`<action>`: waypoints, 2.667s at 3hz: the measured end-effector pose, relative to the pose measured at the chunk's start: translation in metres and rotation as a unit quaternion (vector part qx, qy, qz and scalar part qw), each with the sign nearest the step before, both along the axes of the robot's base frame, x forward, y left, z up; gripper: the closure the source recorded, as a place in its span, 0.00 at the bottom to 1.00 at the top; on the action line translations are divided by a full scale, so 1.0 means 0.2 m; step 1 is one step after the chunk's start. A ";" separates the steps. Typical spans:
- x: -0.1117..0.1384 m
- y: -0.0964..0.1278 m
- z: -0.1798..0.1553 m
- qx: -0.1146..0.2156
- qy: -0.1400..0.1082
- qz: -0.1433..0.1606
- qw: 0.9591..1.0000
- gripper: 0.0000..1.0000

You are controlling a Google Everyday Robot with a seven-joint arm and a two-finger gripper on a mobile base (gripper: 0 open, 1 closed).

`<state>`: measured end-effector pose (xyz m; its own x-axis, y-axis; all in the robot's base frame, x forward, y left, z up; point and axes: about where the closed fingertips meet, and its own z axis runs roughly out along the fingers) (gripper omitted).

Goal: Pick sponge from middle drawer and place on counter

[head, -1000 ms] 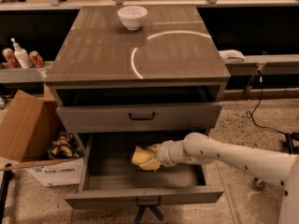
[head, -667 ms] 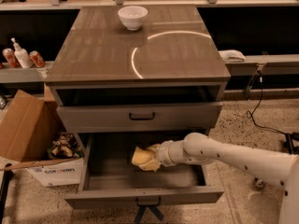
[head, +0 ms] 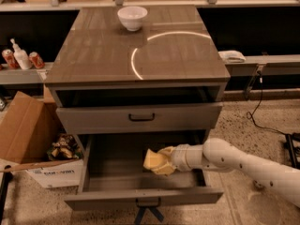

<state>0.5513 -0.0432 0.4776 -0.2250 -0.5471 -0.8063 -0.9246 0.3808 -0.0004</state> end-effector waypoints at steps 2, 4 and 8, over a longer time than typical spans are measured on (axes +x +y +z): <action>-0.21 -0.33 0.34 0.011 -0.064 0.003 0.998 1.00; -0.23 -0.38 0.48 0.004 -0.091 0.003 0.996 1.00; -0.12 -0.52 1.19 -0.036 -0.211 0.018 0.977 1.00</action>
Offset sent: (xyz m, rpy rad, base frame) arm -0.0708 -0.0862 0.1165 0.0212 -0.1968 0.0236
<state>0.5282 -0.1469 0.7153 0.1393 -0.6065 -0.7828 -0.8496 0.3329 -0.4091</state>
